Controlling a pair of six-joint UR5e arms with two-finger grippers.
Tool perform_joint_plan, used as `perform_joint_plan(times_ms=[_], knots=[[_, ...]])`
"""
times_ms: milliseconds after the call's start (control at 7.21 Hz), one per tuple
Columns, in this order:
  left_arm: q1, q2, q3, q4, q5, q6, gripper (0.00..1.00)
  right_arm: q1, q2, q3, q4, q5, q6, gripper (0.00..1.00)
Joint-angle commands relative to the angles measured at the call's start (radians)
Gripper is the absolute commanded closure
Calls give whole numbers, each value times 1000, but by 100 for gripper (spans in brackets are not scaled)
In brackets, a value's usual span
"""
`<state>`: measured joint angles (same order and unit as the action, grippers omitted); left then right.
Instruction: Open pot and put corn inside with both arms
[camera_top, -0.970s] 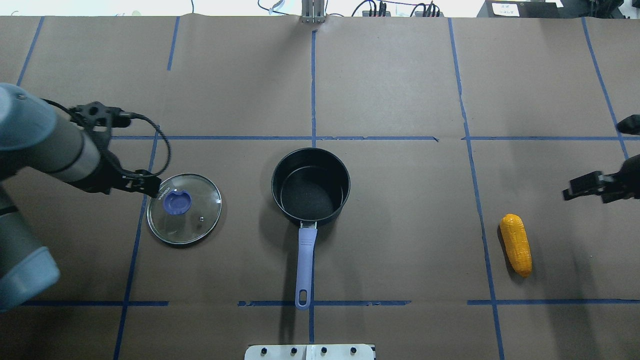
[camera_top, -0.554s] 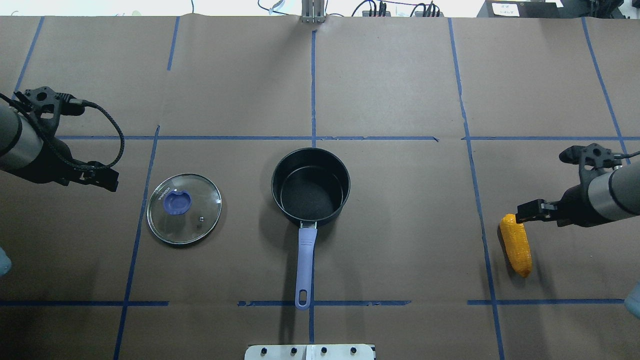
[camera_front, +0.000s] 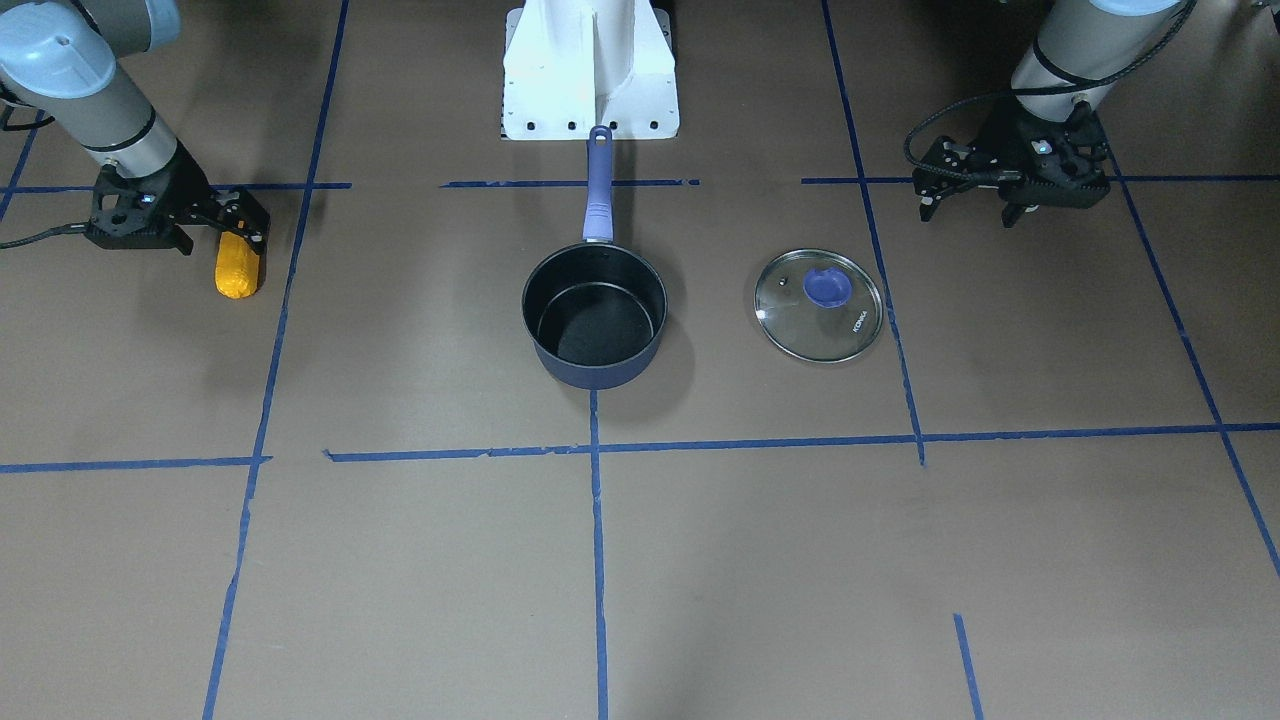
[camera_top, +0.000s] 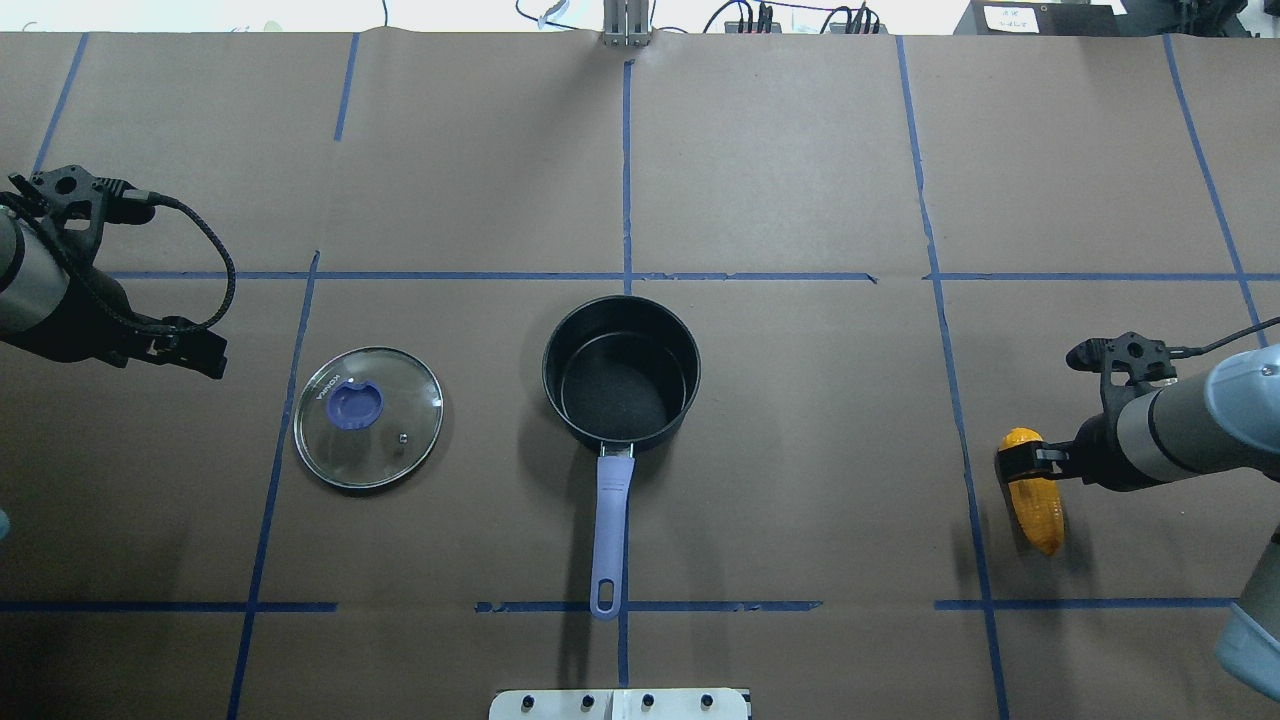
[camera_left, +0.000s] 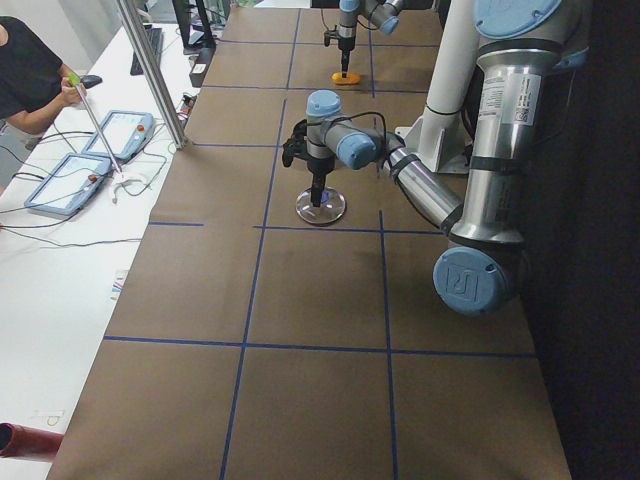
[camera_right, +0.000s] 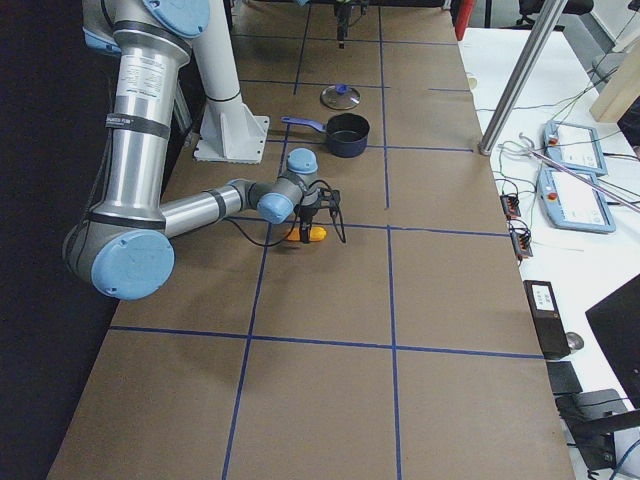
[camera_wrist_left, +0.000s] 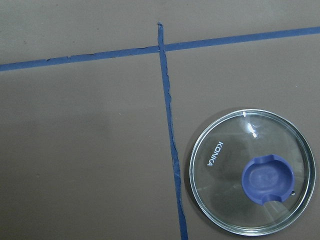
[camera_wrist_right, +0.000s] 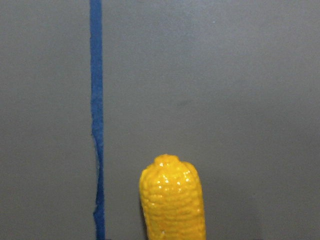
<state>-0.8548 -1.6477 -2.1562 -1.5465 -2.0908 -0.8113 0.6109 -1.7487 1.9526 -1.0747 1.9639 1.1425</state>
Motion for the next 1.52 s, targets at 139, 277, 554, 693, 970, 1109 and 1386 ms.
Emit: perform_joint_plan(times_ms=[139,277,554,693,970,1109,1386], knots=[[-7,26,-4,-4,-2,12,0,-19,28,-40,1,-4,-4,87],[-47,49,-2,-12,-5,65,0,-19,29,-40,1,3,-13,100],[-238,112,19,-1,-117,340,0,-17,32,-8,-1,7,-13,100],[-353,132,80,-1,-214,497,0,-22,56,34,-14,9,2,100],[-466,172,139,-1,-242,633,0,-22,322,26,-165,7,130,100],[-489,180,169,-3,-239,680,0,-29,507,14,-350,6,184,100],[-510,193,176,-3,-244,705,0,-43,812,-161,-496,0,300,100]])
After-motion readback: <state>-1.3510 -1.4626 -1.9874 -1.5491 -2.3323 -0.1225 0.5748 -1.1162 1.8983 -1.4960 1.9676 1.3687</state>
